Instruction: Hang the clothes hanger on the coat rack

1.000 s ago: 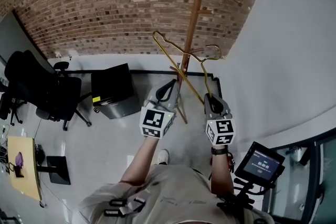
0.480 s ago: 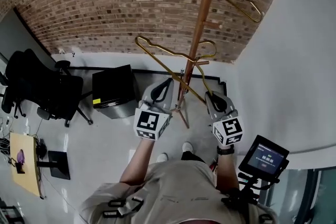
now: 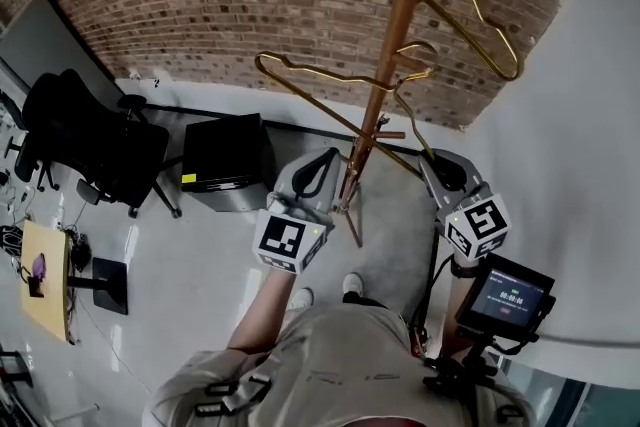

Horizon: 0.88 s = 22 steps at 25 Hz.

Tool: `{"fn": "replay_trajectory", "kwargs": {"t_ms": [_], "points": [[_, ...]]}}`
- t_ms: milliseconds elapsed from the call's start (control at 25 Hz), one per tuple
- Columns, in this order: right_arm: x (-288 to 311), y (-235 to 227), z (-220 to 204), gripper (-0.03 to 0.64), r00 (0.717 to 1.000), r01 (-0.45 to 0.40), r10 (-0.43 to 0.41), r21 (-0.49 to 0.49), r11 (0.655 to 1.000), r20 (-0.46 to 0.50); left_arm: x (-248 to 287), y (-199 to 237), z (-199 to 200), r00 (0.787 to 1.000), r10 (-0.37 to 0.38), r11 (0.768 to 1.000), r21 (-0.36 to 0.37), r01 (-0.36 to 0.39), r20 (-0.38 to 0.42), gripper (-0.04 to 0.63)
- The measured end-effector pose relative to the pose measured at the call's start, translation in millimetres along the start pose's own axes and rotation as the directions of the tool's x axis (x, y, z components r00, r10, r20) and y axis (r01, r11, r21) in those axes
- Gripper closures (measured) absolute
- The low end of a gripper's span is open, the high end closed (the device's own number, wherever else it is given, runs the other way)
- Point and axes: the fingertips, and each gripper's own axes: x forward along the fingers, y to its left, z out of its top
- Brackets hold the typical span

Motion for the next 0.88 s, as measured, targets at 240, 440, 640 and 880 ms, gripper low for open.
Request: {"fn": "replay_trajectory", "kwargs": {"t_ms": [240,440,640,880], "points": [[4.8,-15.5,-9.3,0.594,0.996,-0.084,0.084,0.023,0.996,0.005,6.8,-3.5,-11.3,0.998,0.048,0.999,-0.006,-0.048,-0.037,0.595],[1.3,-11.6,-13.0,0.592,0.994,-0.11,0.11,0.055,0.992,0.003,6.0,1.8,-16.8,0.994,0.09,0.996,-0.011,-0.091,-0.054,0.595],[8.3,-13.0,-42.8,0.594,0.989,-0.148,0.15,0.065,0.987,-0.014,6.1,3.9,-29.2,0.989,0.128,0.991,-0.012,-0.13,-0.076,0.595],[34.9,-19.2,-70.5,0.594,0.977,-0.2,0.205,0.093,0.975,-0.053,5.6,-1.1,-34.9,0.985,0.146,0.989,-0.012,-0.148,-0.095,0.595]]}}
